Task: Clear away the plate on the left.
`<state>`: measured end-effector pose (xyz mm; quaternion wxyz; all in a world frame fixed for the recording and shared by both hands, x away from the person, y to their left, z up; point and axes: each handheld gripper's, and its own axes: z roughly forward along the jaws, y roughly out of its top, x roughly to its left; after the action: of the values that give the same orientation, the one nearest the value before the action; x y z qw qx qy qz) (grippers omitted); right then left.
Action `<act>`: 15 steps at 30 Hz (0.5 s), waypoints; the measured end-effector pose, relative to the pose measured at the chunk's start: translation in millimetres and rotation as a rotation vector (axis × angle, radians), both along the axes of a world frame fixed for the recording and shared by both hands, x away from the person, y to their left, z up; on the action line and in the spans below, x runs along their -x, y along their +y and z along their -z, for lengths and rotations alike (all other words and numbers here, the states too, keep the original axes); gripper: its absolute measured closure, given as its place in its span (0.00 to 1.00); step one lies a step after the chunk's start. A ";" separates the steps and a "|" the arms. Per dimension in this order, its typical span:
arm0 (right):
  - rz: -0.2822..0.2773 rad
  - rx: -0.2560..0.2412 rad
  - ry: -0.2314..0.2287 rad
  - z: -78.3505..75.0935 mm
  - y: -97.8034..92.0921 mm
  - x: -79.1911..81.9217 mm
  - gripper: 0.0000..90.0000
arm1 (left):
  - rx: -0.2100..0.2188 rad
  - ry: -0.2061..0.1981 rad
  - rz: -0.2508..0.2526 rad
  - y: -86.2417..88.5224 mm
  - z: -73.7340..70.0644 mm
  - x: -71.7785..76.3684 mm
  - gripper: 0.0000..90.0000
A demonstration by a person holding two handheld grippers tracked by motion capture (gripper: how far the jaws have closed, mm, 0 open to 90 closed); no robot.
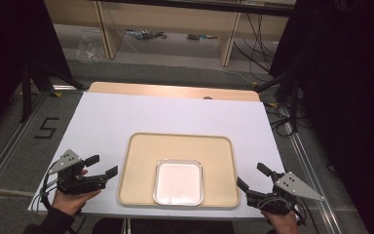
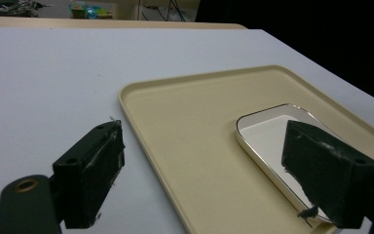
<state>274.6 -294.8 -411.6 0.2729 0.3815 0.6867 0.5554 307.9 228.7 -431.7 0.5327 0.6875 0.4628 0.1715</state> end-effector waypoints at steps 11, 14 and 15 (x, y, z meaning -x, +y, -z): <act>0.004 0.000 0.025 -0.7 -0.3 1.7 0.17 | -0.008 -0.054 -0.018 7.2 -3.7 12.9 0.17; -0.001 0.008 0.002 -0.3 -0.7 0.2 0.17 | -0.015 -0.054 -0.021 8.6 -3.8 16.2 0.17; 0.003 0.007 0.004 -0.4 -0.4 0.5 0.17 | -0.011 -0.057 -0.019 9.0 -3.8 18.2 0.17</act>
<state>274.0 -295.3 -411.2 0.2736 0.3829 0.6886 0.5517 289.7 237.7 -427.9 0.5401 0.6809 0.4529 0.1988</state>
